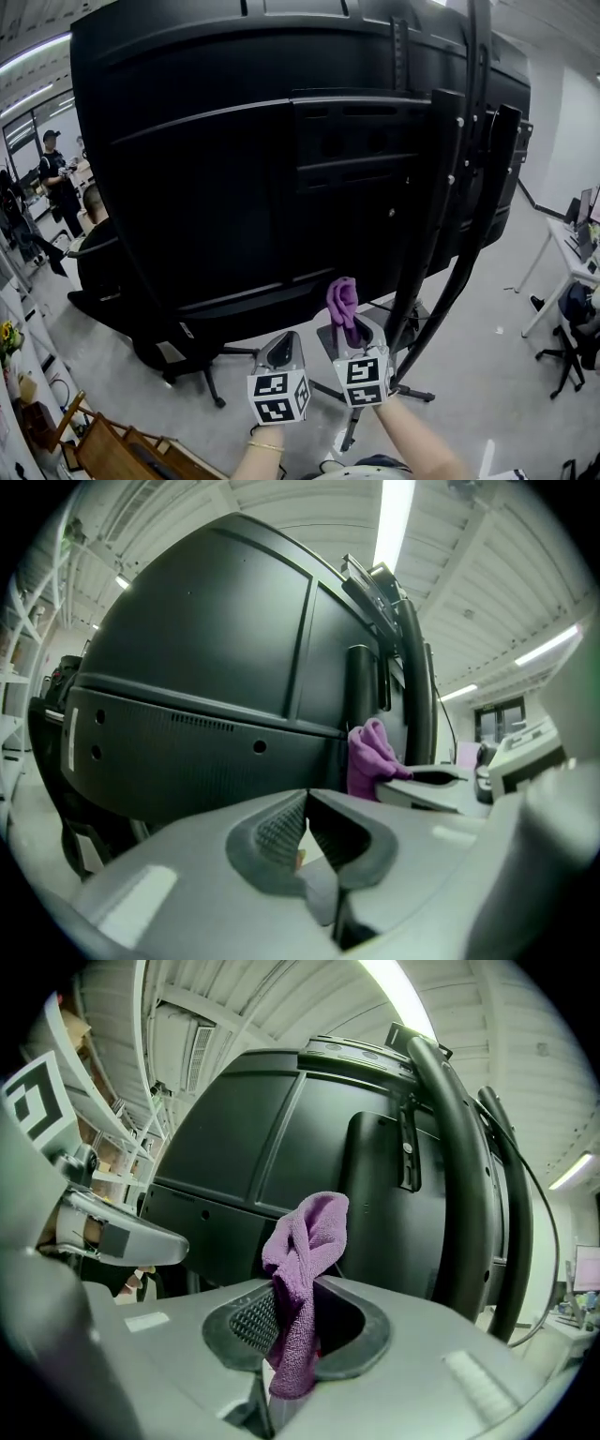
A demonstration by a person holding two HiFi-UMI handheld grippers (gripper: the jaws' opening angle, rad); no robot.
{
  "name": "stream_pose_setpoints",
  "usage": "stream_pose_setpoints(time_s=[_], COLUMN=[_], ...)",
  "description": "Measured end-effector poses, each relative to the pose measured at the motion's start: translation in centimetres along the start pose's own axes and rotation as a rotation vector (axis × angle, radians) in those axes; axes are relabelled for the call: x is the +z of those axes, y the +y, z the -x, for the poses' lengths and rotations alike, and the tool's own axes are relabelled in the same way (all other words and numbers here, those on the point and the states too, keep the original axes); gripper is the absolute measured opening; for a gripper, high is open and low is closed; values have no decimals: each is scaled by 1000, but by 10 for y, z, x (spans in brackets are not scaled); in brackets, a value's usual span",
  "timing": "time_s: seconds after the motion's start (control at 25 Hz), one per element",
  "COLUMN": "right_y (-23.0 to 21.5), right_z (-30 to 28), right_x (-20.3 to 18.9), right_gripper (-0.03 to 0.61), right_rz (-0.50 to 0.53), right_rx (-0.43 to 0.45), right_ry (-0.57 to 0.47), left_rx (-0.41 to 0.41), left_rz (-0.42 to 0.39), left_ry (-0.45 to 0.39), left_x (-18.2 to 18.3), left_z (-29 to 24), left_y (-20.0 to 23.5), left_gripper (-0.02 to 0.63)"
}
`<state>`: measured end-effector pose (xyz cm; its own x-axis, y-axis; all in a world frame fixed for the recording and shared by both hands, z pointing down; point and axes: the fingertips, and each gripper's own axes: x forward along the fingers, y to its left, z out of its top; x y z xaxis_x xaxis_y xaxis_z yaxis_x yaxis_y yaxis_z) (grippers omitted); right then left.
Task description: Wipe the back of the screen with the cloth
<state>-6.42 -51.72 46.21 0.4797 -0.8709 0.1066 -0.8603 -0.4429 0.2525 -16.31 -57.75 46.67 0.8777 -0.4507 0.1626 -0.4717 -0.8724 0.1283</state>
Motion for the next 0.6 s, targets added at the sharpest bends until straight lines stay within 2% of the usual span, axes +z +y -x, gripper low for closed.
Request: stream_pose_setpoints(time_s=[0.32, 0.6], right_y=[33, 59], right_z=[42, 65], right_x=[20, 18], right_gripper=[67, 66], right_rz=[-138, -167], right_rx=[198, 261], right_ry=[-61, -85], left_rx=[14, 77], left_rz=[-10, -18], left_ry=[9, -7], left_x=[-1, -4], left_z=[30, 65], left_y=[-5, 3], left_gripper=[8, 8])
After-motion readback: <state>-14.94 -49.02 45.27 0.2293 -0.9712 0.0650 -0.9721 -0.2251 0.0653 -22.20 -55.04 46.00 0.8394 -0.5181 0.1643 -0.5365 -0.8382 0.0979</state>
